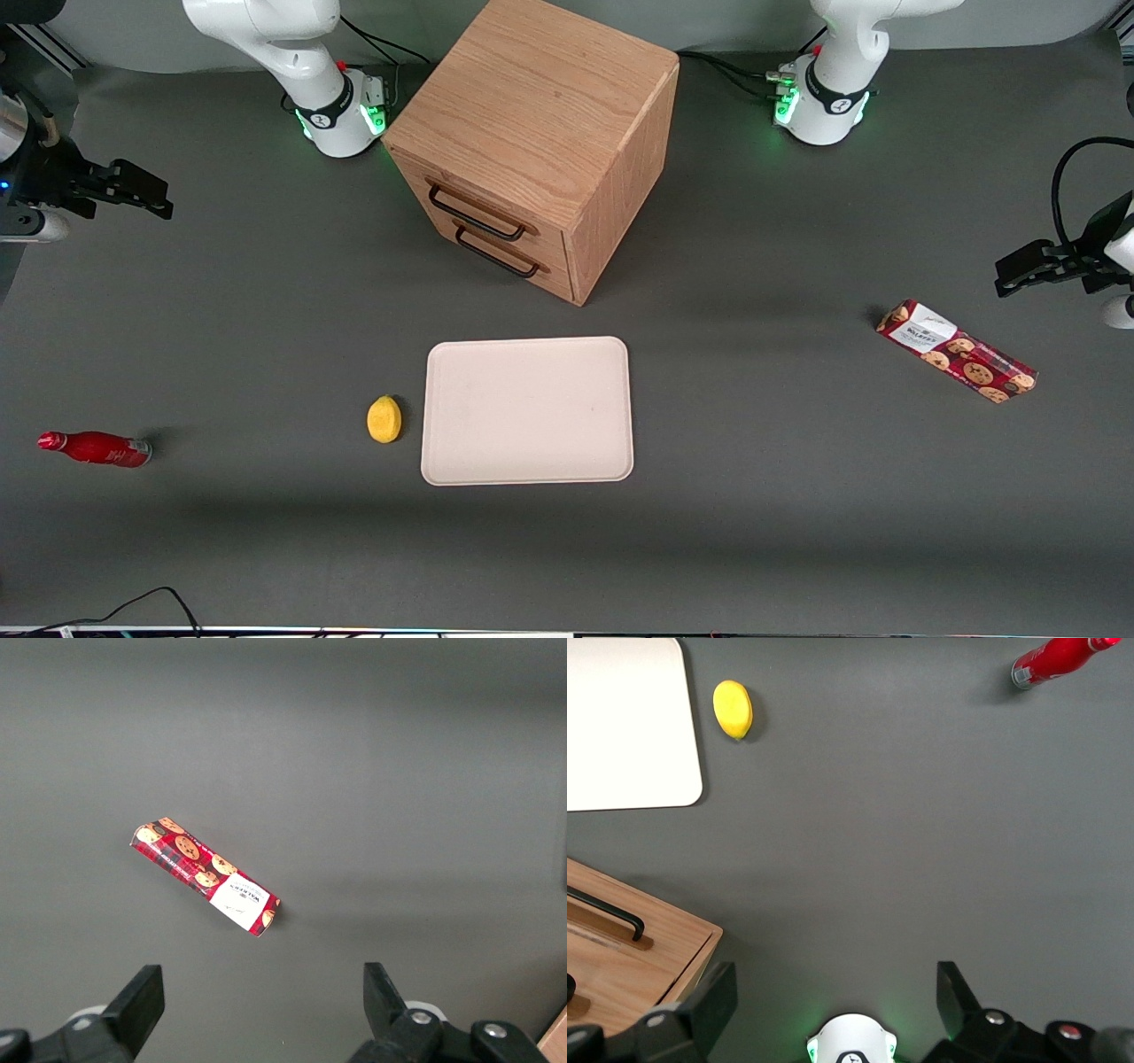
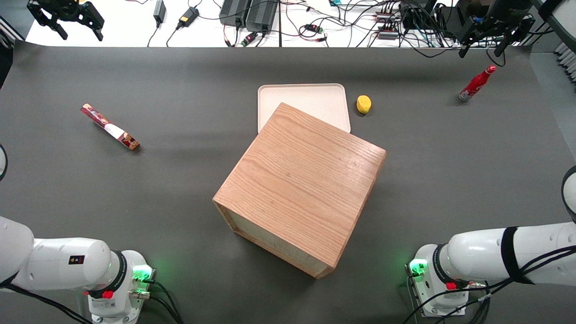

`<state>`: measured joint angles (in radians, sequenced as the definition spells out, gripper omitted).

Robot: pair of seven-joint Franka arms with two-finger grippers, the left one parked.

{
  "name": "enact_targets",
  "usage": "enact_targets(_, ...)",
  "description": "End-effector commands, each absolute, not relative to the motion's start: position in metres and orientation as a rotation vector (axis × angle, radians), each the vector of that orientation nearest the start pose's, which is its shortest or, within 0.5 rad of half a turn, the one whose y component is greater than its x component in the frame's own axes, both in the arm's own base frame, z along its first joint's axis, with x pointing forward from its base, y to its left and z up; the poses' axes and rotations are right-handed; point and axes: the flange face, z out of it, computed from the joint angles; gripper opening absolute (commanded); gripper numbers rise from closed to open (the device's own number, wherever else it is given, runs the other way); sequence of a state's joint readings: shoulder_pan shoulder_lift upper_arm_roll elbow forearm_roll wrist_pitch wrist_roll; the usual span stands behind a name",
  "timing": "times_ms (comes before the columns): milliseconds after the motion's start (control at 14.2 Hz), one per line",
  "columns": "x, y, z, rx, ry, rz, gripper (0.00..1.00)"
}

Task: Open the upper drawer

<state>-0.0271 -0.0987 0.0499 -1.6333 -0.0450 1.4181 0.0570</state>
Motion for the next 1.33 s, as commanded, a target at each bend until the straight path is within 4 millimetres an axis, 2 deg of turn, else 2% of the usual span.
enact_targets(0, 0.513, 0.000, 0.645, -3.181, 0.131, 0.134, 1.00)
enact_targets(281, 0.517, 0.010, 0.637, -3.168, 0.164, 0.157, 1.00)
enact_targets(632, 0.512, 0.019, 0.646, -3.150, 0.127, 0.139, 1.00)
enact_targets(982, 0.504, 0.015, 0.649, -3.143, 0.142, 0.183, 1.00)
enact_targets(1053, 0.501, 0.021, 0.652, -3.145, 0.123, 0.178, 1.00)
enact_targets(1123, 0.499, 0.041, 0.650, -3.151, 0.064, 0.202, 1.00)
enact_targets(1263, 0.489, 0.107, 0.651, -3.172, -0.125, 0.202, 1.00)
